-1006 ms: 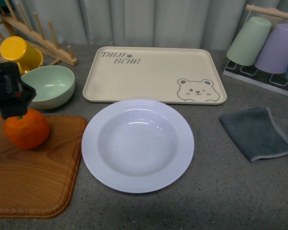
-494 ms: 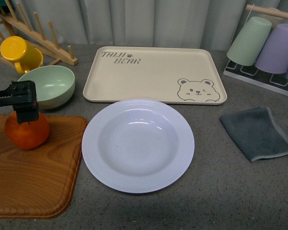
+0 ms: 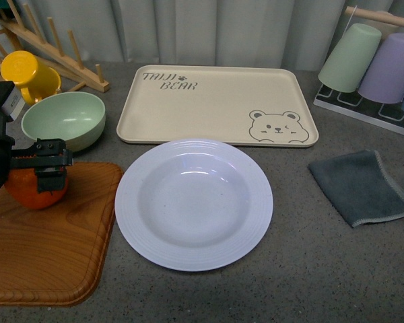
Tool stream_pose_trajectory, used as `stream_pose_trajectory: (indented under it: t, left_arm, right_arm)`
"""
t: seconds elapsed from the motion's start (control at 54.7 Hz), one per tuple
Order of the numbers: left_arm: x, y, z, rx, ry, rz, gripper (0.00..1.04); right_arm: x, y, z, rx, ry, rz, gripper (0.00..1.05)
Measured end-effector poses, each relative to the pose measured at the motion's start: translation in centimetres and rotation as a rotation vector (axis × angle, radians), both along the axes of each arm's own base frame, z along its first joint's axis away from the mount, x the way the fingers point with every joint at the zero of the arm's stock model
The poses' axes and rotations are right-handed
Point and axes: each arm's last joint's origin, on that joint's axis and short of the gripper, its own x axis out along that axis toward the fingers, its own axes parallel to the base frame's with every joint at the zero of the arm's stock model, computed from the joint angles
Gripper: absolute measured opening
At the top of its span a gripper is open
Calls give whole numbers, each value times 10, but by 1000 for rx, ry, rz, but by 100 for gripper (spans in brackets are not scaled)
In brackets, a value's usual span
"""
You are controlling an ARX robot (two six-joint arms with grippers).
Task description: Place orange and plate with both arms
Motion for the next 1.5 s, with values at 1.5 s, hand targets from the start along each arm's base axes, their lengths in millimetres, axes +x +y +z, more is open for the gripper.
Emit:
stream_pose_trajectory:
  t: [1.5]
  left_arm:
    - [-1,-163,12,-75,-21,-333,98]
  right_arm:
    - [0,0,0,0,0,0,96]
